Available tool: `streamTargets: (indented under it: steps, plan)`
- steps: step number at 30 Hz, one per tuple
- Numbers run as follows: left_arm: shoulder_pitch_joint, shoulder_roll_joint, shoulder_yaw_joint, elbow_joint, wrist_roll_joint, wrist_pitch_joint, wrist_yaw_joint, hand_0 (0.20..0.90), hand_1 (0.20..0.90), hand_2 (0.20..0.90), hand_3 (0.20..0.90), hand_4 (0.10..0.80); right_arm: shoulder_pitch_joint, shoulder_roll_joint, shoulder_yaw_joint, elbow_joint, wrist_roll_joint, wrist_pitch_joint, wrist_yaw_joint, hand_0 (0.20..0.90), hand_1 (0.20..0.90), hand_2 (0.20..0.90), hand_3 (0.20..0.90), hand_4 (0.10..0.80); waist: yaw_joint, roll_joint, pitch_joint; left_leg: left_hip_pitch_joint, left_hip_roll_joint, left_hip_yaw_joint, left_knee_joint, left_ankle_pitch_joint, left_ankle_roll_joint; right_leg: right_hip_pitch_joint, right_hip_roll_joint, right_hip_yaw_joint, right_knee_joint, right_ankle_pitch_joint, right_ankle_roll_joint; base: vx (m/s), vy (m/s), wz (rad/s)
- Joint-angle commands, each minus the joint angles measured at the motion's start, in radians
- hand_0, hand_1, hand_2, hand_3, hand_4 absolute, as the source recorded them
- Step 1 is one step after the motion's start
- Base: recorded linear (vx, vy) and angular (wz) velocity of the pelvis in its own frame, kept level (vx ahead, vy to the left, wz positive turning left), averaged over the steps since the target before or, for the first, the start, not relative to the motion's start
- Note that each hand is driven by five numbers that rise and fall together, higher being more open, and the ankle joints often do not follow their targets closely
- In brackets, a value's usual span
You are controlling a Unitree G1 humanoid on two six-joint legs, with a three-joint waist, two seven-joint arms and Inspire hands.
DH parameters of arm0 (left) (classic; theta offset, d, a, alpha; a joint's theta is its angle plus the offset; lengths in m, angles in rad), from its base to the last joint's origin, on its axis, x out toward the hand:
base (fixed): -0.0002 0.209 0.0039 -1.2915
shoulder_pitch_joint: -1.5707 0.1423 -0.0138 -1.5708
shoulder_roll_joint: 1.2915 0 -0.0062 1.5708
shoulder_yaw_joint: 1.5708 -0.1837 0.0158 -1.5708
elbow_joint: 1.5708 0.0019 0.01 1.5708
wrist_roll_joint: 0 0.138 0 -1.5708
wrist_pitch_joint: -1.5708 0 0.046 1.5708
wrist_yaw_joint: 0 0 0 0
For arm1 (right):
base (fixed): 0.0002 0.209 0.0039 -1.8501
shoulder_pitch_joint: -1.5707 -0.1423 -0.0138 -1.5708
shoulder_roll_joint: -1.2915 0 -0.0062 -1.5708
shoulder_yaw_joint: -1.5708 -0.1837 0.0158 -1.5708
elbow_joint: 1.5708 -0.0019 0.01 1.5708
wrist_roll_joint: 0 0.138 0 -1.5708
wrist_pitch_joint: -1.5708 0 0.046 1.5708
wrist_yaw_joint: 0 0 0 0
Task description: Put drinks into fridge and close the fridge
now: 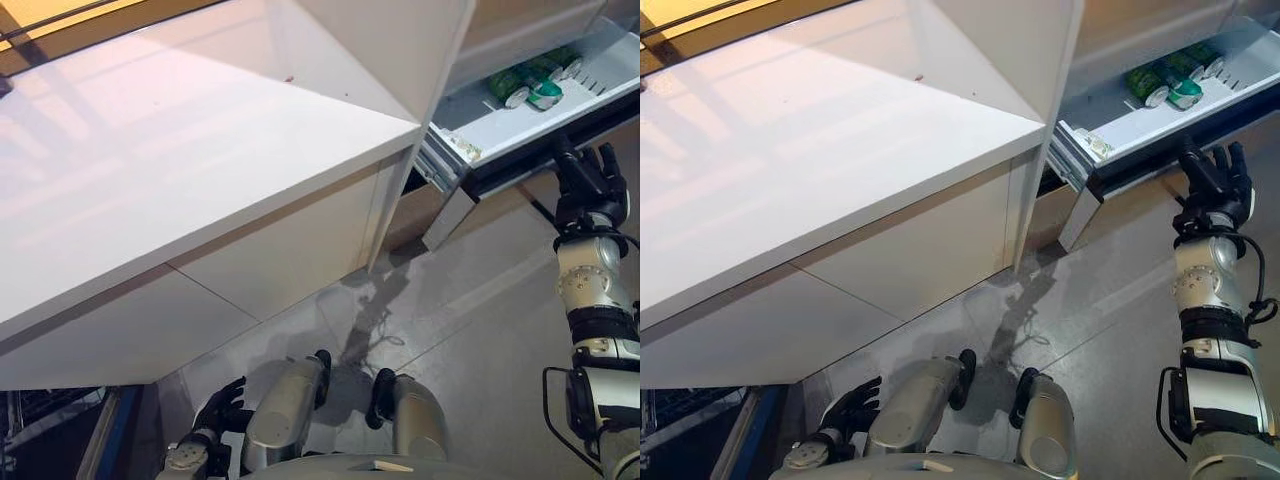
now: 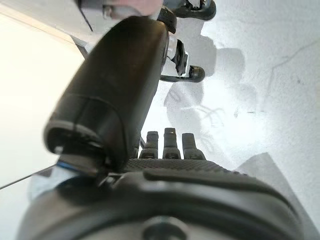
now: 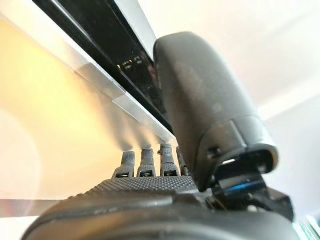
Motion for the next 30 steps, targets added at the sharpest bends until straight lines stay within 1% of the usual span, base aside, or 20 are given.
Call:
streamTargets:
  steps: [1, 6, 9, 11, 13, 16, 19, 21, 22, 23, 24, 25, 27, 28, 30]
  plan:
    - [0.031, 0.073, -0.066, -0.057, 0.044, -0.058, -0.017, 0.900, 0.900, 0.900, 0.900, 0.800, -0.205, -0.070, 0.078, -0.059, -0.038, -0.057, 0.105, 0.900, 0.900, 0.900, 0.900, 0.800, 0.083, -0.028, -0.073, 0.060, 0.003, 0.002, -0.083, -0.039, 0.035, 0.092, 0.004, 0.020, -0.041, 0.039, 0.002, 0.102, 0.033, 0.17]
    - [0.038, 0.082, -0.069, -0.051, 0.050, -0.060, -0.022, 0.900, 0.900, 0.900, 0.900, 0.800, -0.199, -0.080, 0.066, -0.020, -0.040, -0.073, 0.075, 0.900, 0.900, 0.900, 0.900, 0.800, 0.094, -0.042, -0.103, 0.102, 0.014, -0.015, -0.157, -0.011, 0.033, 0.143, 0.011, 0.005, -0.138, 0.077, 0.023, 0.088, -0.011, 0.15]
    - [0.040, 0.090, -0.066, -0.043, 0.062, -0.063, -0.022, 0.900, 0.900, 0.900, 0.900, 0.800, -0.187, -0.088, 0.058, -0.013, -0.055, -0.098, 0.043, 0.900, 0.900, 0.900, 0.900, 0.800, 0.095, -0.050, -0.116, 0.116, 0.023, -0.017, -0.184, 0.001, 0.031, 0.160, 0.016, 0.000, -0.178, 0.094, 0.031, 0.049, -0.043, 0.14]
    - [0.039, 0.093, -0.065, -0.037, 0.066, -0.063, -0.018, 0.900, 0.900, 0.900, 0.900, 0.800, -0.182, -0.089, 0.052, -0.014, -0.089, -0.116, 0.006, 0.900, 0.900, 0.900, 0.900, 0.800, 0.094, -0.053, -0.117, 0.125, 0.027, -0.015, -0.188, -0.004, 0.030, 0.169, 0.020, 0.004, -0.190, 0.096, 0.035, 0.019, -0.057, 0.10]
    - [0.037, 0.096, -0.056, -0.030, 0.072, -0.063, -0.019, 0.900, 0.900, 0.900, 0.900, 0.800, -0.170, -0.086, 0.046, -0.030, -0.103, -0.137, -0.040, 0.900, 0.900, 0.900, 0.900, 0.800, 0.087, -0.057, -0.124, 0.127, 0.032, -0.012, -0.197, 0.002, 0.030, 0.174, 0.025, 0.007, -0.216, 0.111, 0.037, -0.014, -0.071, -0.03]
    - [0.034, 0.096, -0.046, -0.020, 0.074, -0.061, -0.021, 0.900, 0.900, 0.900, 0.900, 0.800, -0.142, -0.070, 0.034, -0.056, -0.079, -0.135, -0.053, 0.900, 0.900, 0.900, 0.900, 0.800, 0.070, -0.064, -0.131, 0.135, 0.036, 0.002, -0.200, -0.003, 0.029, 0.184, 0.036, 0.020, -0.248, 0.120, 0.037, -0.032, -0.074, -0.18]
    - [0.033, 0.093, -0.035, -0.017, 0.076, -0.053, -0.029, 0.900, 0.900, 0.900, 0.900, 0.800, -0.091, -0.040, 0.025, -0.102, -0.078, -0.121, -0.064, 0.900, 0.900, 0.900, 0.900, 0.800, 0.050, -0.071, -0.141, 0.150, 0.044, 0.022, -0.208, -0.007, 0.026, 0.199, 0.048, 0.037, -0.282, 0.129, 0.036, -0.025, -0.071, -0.20]
    - [0.029, 0.085, -0.024, -0.013, 0.062, -0.045, -0.035, 0.900, 0.900, 0.900, 0.900, 0.800, -0.020, 0.001, 0.021, -0.164, -0.067, -0.102, -0.051, 0.900, 0.900, 0.900, 0.900, 0.800, 0.024, -0.078, -0.154, 0.169, 0.053, 0.045, -0.230, -0.008, 0.024, 0.213, 0.062, 0.059, -0.318, 0.135, 0.034, -0.045, -0.084, -0.28]
    - [0.029, 0.085, -0.024, -0.013, 0.062, -0.045, -0.035, 0.900, 0.900, 0.900, 0.900, 0.800, -0.020, 0.001, 0.021, -0.164, -0.067, -0.102, -0.051, 0.900, 0.900, 0.900, 0.900, 0.800, 0.024, -0.078, -0.154, 0.169, 0.053, 0.045, -0.230, -0.008, 0.024, 0.213, 0.062, 0.059, -0.318, 0.135, 0.034, -0.055, -0.070, -0.19]
    - [0.029, 0.081, -0.018, -0.012, 0.056, -0.044, -0.040, 0.900, 0.900, 0.900, 0.900, 0.800, 0.010, 0.018, 0.019, -0.192, -0.059, -0.086, -0.048, 0.900, 0.900, 0.900, 0.900, 0.800, 0.015, -0.080, -0.160, 0.178, 0.057, 0.053, -0.242, -0.005, 0.022, 0.218, 0.068, 0.068, -0.331, 0.138, 0.033, -0.089, -0.099, -0.32]
    - [0.024, 0.073, -0.010, -0.012, 0.034, -0.036, -0.048, 0.900, 0.900, 0.900, 0.900, 0.800, 0.075, 0.056, 0.019, -0.236, -0.059, -0.072, -0.036, 0.900, 0.900, 0.900, 0.900, 0.800, -0.006, -0.084, -0.172, 0.189, 0.064, 0.069, -0.259, -0.002, 0.020, 0.224, 0.077, 0.082, -0.350, 0.142, 0.031, -0.098, -0.108, -0.35]
    - [0.023, 0.070, -0.006, -0.011, 0.030, -0.034, -0.050, 0.900, 0.900, 0.900, 0.900, 0.800, 0.094, 0.067, 0.021, -0.246, -0.064, -0.076, -0.030, 0.900, 0.900, 0.900, 0.900, 0.800, -0.009, -0.085, -0.175, 0.191, 0.066, 0.073, -0.264, -0.001, 0.019, 0.225, 0.079, 0.085, -0.355, 0.143, 0.031, -0.112, -0.116, -0.38]
    - [0.021, 0.057, 0.009, -0.011, 0.009, -0.024, -0.061, 0.900, 0.900, 0.900, 0.900, 0.800, 0.174, 0.118, 0.036, -0.281, -0.099, -0.071, 0.007, 0.900, 0.900, 0.900, 0.900, 0.800, -0.031, -0.088, -0.189, 0.203, 0.074, 0.087, -0.289, 0.008, 0.015, 0.229, 0.089, 0.100, -0.378, 0.151, 0.030, -0.118, -0.111, -0.28]
    - [0.013, 0.041, 0.019, -0.006, -0.010, -0.012, -0.070, 0.900, 0.900, 0.900, 0.900, 0.800, 0.253, 0.152, 0.047, -0.293, -0.143, -0.055, 0.049, 0.900, 0.900, 0.900, 0.900, 0.800, -0.054, -0.089, -0.207, 0.215, 0.080, 0.101, -0.313, 0.017, 0.010, 0.231, 0.097, 0.110, -0.400, 0.160, 0.031, -0.133, -0.123, -0.29]
    - [0.018, 0.030, 0.027, -0.012, -0.021, -0.010, -0.079, 0.900, 0.900, 0.900, 0.900, 0.800, 0.341, 0.183, 0.060, -0.274, -0.159, -0.048, 0.109, 0.900, 0.900, 0.900, 0.900, 0.800, -0.073, -0.087, -0.229, 0.233, 0.088, 0.115, -0.349, 0.032, 0.004, 0.238, 0.107, 0.121, -0.429, 0.169, 0.030, -0.126, -0.116, -0.29]
